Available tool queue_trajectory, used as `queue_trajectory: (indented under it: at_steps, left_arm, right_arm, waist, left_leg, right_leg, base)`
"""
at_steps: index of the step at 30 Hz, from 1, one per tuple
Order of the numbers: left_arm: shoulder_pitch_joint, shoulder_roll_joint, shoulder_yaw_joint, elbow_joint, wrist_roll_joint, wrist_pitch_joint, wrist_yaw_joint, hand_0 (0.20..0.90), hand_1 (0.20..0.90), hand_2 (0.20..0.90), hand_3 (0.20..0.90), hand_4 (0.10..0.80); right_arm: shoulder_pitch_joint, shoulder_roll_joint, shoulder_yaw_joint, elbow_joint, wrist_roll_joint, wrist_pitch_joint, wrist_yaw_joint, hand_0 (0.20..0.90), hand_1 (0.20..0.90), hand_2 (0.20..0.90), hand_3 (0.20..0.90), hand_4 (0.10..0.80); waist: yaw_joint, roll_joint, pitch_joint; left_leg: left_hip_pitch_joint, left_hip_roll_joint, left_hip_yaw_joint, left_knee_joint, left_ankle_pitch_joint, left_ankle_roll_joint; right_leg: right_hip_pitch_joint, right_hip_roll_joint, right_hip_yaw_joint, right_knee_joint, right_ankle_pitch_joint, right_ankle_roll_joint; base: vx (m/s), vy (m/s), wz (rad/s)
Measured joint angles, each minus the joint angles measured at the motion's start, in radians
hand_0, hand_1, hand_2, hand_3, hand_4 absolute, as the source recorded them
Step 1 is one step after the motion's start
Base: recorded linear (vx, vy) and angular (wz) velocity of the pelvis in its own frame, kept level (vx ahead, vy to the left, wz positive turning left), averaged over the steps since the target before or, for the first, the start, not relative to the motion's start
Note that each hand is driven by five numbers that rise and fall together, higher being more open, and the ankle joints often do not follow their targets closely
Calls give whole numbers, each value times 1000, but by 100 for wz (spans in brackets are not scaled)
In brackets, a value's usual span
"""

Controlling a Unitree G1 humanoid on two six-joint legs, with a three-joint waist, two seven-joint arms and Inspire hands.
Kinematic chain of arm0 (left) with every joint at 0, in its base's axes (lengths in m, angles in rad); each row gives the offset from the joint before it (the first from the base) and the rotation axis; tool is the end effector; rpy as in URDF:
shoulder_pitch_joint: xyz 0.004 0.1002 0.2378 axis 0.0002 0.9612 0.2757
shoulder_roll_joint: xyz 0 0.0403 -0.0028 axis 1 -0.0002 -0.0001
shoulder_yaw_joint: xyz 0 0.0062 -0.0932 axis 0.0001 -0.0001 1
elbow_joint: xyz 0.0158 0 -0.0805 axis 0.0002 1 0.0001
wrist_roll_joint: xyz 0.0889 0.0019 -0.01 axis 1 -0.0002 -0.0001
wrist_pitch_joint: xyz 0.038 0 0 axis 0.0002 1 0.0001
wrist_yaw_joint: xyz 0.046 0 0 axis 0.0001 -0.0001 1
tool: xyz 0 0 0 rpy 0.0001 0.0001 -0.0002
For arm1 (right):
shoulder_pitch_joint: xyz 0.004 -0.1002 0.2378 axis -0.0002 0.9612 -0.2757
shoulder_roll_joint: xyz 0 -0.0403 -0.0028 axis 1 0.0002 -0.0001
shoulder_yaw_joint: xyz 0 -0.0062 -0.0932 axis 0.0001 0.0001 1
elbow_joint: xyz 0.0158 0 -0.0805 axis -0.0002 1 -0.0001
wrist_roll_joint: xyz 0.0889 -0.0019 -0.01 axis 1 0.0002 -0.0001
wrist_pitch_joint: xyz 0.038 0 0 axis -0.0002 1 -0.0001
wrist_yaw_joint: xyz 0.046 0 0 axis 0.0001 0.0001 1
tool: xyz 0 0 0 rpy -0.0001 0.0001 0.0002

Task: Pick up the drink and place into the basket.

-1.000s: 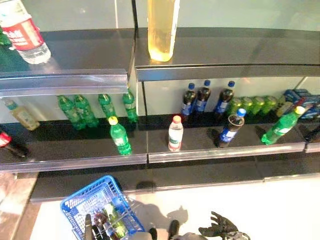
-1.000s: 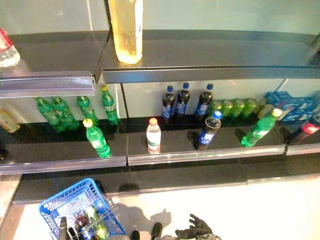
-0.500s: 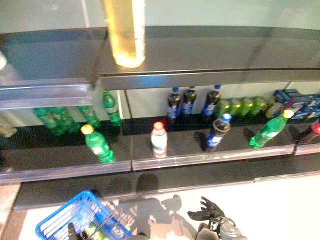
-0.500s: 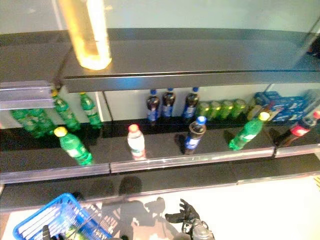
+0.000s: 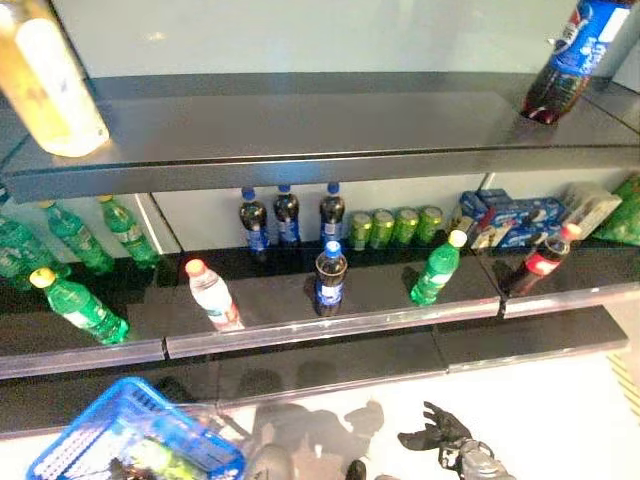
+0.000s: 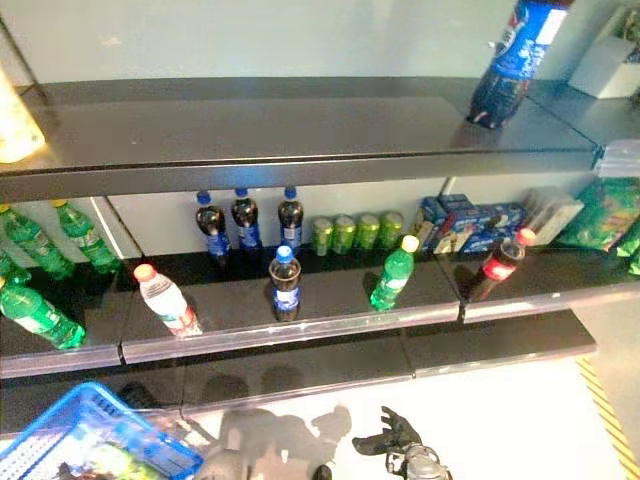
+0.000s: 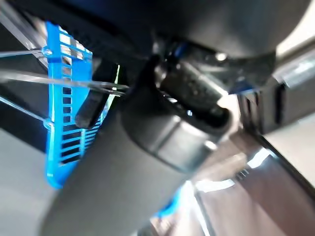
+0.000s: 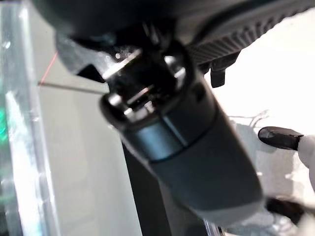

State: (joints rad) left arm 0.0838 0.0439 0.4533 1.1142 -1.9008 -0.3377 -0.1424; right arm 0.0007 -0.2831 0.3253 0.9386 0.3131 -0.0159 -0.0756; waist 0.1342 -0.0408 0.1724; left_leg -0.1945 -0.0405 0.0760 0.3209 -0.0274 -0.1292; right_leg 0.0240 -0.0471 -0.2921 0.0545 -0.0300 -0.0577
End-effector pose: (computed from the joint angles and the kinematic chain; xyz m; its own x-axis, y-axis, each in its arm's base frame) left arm 0.0369 0.2110 -0.0993 0.1587 0.5520 -0.8186 -0.6242 -0.5862 -0.5164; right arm 0.1091 -0.2035 -0.0786 0.5759 -0.1172 -0.8091 -0.0253 0.9867 -0.1608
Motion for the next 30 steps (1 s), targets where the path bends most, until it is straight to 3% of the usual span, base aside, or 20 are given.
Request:
queue_trajectory:
  at_steps: [2, 3, 5, 6, 7, 9, 10, 11, 12, 14, 15, 16, 17, 18, 20, 21, 23, 25, 28, 30]
  left_arm:
    - [-7, -11, -8, 29, 22, 21, 1, 300, 300, 300, 200, 100]
    - [-5, -13, -8, 43, 34, 38, 3, 300, 300, 300, 200, 100]
    - [-5, 3, -19, 57, 59, 42, 8, 300, 300, 300, 200, 100]
    - [-7, 12, -19, 64, 76, 42, 8, 300, 300, 300, 200, 100]
    - [-12, 14, -14, 74, 76, 37, 8, 300, 300, 300, 200, 100]
    - [0, 11, -2, 82, 68, 20, 7, 300, 300, 300, 200, 100]
    - [7, 19, 5, 81, 57, 11, 7, 300, 300, 300, 200, 100]
    - [6, 21, 8, 82, 35, -7, 10, 300, 300, 300, 200, 100]
    - [12, 19, 5, 81, 16, -26, 11, 300, 300, 300, 200, 100]
    - [7, 20, -19, 61, -16, -58, 16, 300, 300, 300, 200, 100]
    - [-1, 21, -36, 46, -28, -74, 20, 300, 300, 300, 200, 100]
    - [-11, 25, -58, 38, -37, -84, 21, 300, 300, 300, 200, 100]
    - [-18, 38, -100, 12, -60, -93, 31, 300, 300, 300, 200, 100]
    - [-15, 56, -134, -17, -80, -97, 45, 300, 300, 300, 200, 100]
    - [-6, 76, -122, -70, -79, -114, 46, 300, 300, 300, 200, 100]
    - [-5, 90, -128, -69, -80, -111, 46, 300, 300, 300, 200, 100]
    - [-7, 89, -118, -79, -75, -98, 47, 300, 300, 300, 200, 100]
    - [8, 91, -88, -79, -51, -54, 47, 300, 300, 300, 200, 100]
    - [26, 91, -57, -75, 23, -15, 47, 300, 300, 300, 200, 100]
    - [29, 103, -52, -73, 75, 4, 49, 300, 300, 300, 200, 100]
  right_arm:
    - [7, 22, 15, -4, 0, -1, -17, 900, 900, 900, 900, 800]
    - [8, 32, 21, -4, 0, 5, -23, 900, 900, 900, 900, 800]
    - [5, 63, 39, -5, 0, 11, -28, 900, 900, 900, 900, 800]
    - [1, 85, 37, -4, 0, 19, -36, 900, 900, 900, 900, 800]
    - [0, 90, 37, -5, 0, 20, -35, 900, 900, 900, 900, 800]
    - [-13, 88, 34, -12, -1, 15, -29, 900, 900, 900, 900, 800]
    - [-16, 91, 41, -21, -1, 17, -24, 900, 900, 900, 900, 800]
    - [-10, 91, 43, -38, -4, 19, -21, 900, 900, 900, 900, 800]
    - [-9, 89, 45, -58, -6, 20, -19, 900, 900, 900, 900, 800]
    - [-8, 86, 50, -96, -6, 22, -15, 900, 900, 900, 900, 800]
    - [-9, 85, 51, -116, -8, 26, -12, 900, 900, 900, 900, 800]
    - [-3, 81, 53, -142, -11, 30, -4, 900, 900, 900, 900, 800]
    - [-13, 78, 73, -168, -35, 39, 14, 900, 900, 900, 900, 800]
    - [-9, 76, 86, -188, -57, 51, 45, 900, 900, 900, 900, 800]
    - [8, 59, 145, -286, -105, 88, 129, 900, 900, 900, 900, 800]
    - [7, 34, 162, -334, -119, 95, 189, 900, 900, 900, 900, 800]
    - [3, -44, 178, -432, -129, 126, 305, 900, 900, 900, 900, 800]
    - [4, -134, 178, -517, -136, 146, 396, 900, 900, 900, 900, 800]
    - [43, -265, 120, -606, -141, 168, 503, 900, 900, 900, 900, 800]
    - [89, -353, 56, -691, -147, 174, 573, 900, 900, 900, 900, 800]
  waist:
    - [-1, 46, 12]
    - [4, 63, 18]
    - [0, 33, 9]
    - [-1, 2, 2]
    - [1, -9, 0]
    - [0, -7, 7]
    - [1, -13, 8]
    - [0, -18, 9]
    - [0, -15, 11]
    - [-4, -10, 14]
    - [-8, -9, 16]
    - [-27, -9, 15]
    - [-39, -6, 30]
    - [-38, -6, 30]
    - [-23, -54, 13]
    - [-27, -60, 20]
    - [-17, -47, 22]
    - [-14, -43, 22]
    - [-32, -36, 3]
    - [-65, -36, -1]
  left_leg:
    - [-5, 5, -3, -63, 16, -27]
    - [1, 17, -5, -58, 15, 59]
    - [4, 2, -1, -61, -15, 103]
    - [22, -26, 1, -72, -27, 125]
    - [40, -39, 2, -91, -29, 127]
    - [81, -45, 9, -89, -25, 183]
    - [97, -50, 10, -98, -17, 206]
    - [118, -50, 11, -117, -10, 224]
    - [130, -45, 16, -129, -9, 225]
    - [128, -29, 13, -136, -6, 220]
    - [113, -21, -11, -127, -9, 206]
    - [91, -15, -17, -111, -10, 210]
    - [80, -6, -57, -95, -10, 193]
    - [76, 10, -66, -85, -15, 181]
    - [71, 36, -30, -81, -23, 137]
    - [73, 54, -31, -79, -18, 121]
    - [92, 124, -6, -125, 3, 72]
    - [127, 161, -7, -187, 30, 44]
    - [144, 193, -5, -252, 56, 31]
    - [144, 210, 25, -257, 67, 42]
  right_leg:
    - [21, 48, -16, 5, -16, 6]
    - [18, 70, 5, 39, -46, 14]
    - [-21, 73, 35, 189, -126, 58]
    - [-49, 61, 48, 374, -229, 111]
    - [-51, 60, 69, 432, -250, 143]
    - [-137, 38, 109, 723, -228, 232]
    - [-174, 6, 97, 819, -224, 229]
    - [-177, -39, 72, 806, -231, 210]
    - [-179, -81, 68, 740, -243, 181]
    - [-182, -147, 76, 551, -229, 159]
    - [-182, -184, 101, 450, -208, 171]
    - [-182, -209, 110, 384, -180, 179]
    - [-183, -225, 168, 356, -133, 188]
    - [-147, -223, 158, 283, -121, 188]
    - [-95, -201, 118, 172, -91, 179]
    - [-77, -189, 134, 140, -13, 199]
    - [-64, -141, 101, 110, -1, 175]
    - [-41, -103, 79, 77, 9, 147]
    - [-26, -72, 48, 56, 3, 126]
    - [-12, -69, 16, 52, 1, 124]
  base:
    - [327, -115, -38]
    - [349, -67, -34]
    - [376, -73, -16]
    - [287, -83, -5]
    - [273, -119, -1]
    - [242, -176, 9]
    - [191, -244, 25]
    - [119, -300, 30]
    - [67, -441, 34]
    - [51, -546, 38]
    - [27, -405, 58]
    - [-4, -428, 83]
    - [-6, -440, 85]
    - [-21, -526, 61]
    - [-3, -425, 33]
    - [25, -313, 39]
    - [29, -229, 9]
    - [8, -129, -12]
    - [-10, -73, 12]
    - [-17, -4, 34]
